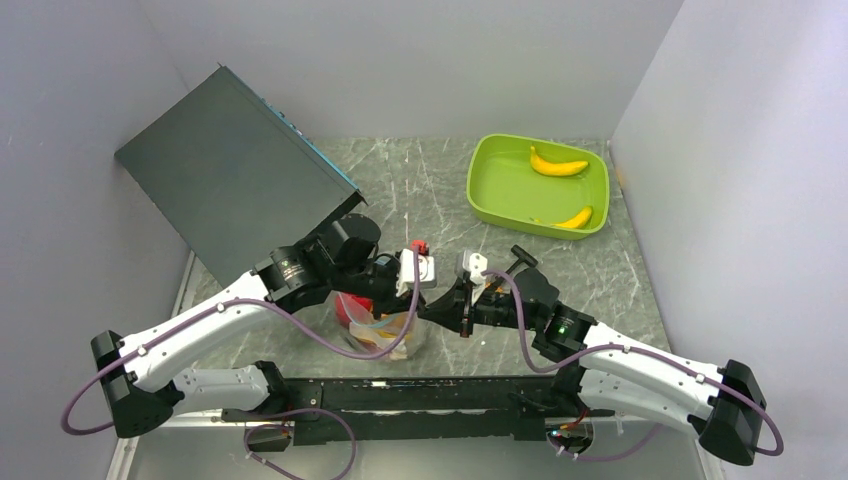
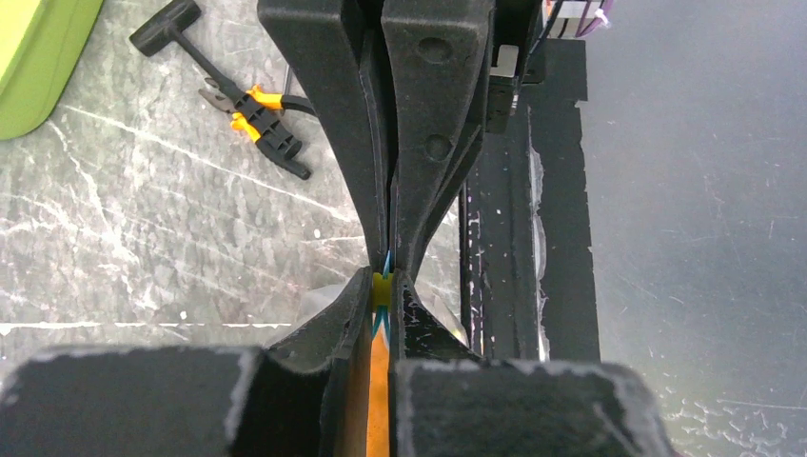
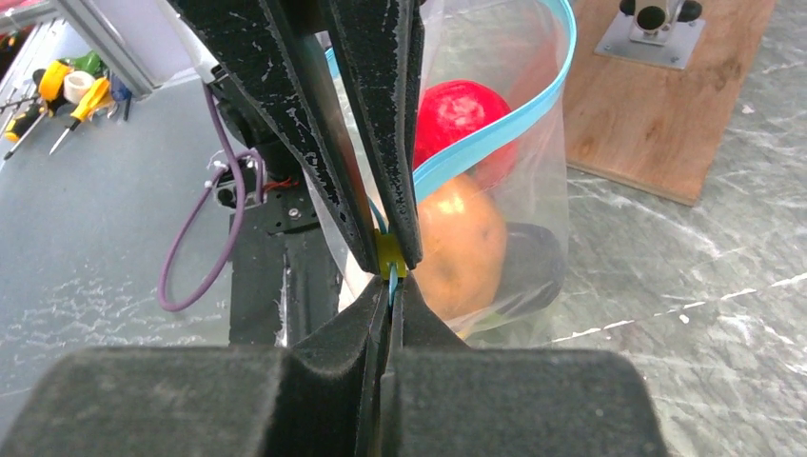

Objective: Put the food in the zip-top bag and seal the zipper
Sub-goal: Zip the zipper food storage bag at the center of the board.

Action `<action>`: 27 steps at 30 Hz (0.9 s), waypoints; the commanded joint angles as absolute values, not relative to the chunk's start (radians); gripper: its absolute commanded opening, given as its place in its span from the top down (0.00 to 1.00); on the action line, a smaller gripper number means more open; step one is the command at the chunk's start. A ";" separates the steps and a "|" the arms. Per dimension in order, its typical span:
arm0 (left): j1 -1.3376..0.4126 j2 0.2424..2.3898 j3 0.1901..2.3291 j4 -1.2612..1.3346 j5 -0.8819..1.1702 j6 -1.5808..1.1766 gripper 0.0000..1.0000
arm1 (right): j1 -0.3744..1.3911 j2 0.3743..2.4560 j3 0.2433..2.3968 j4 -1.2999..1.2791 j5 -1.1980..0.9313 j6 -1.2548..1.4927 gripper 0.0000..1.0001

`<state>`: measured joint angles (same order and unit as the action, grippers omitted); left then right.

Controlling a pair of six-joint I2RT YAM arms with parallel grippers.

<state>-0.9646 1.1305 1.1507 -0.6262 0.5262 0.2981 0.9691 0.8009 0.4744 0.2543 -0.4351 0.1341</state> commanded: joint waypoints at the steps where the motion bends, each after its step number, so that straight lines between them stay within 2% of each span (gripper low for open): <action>1: -0.962 1.105 1.171 -0.684 0.447 0.281 1.00 | 0.964 0.784 0.529 0.296 -0.357 0.190 1.00; 11: -0.933 0.990 1.102 -0.720 0.377 0.248 1.00 | 0.957 0.672 0.463 0.273 -0.176 0.284 1.00; 20: -0.931 0.916 1.056 -0.675 0.414 0.200 1.00 | 0.951 0.713 0.547 0.124 -0.444 0.177 1.00; 23: -0.931 0.929 1.059 -0.666 0.429 0.191 1.00 | 0.951 0.720 0.585 0.075 -0.461 0.149 0.86; 26: -0.932 0.945 1.065 -0.667 0.436 0.186 1.00 | 0.952 0.725 0.610 0.043 -0.460 0.143 0.61; 27: -0.931 0.949 1.066 -0.667 0.439 0.186 1.00 | 0.952 0.735 0.619 0.036 -0.471 0.142 0.57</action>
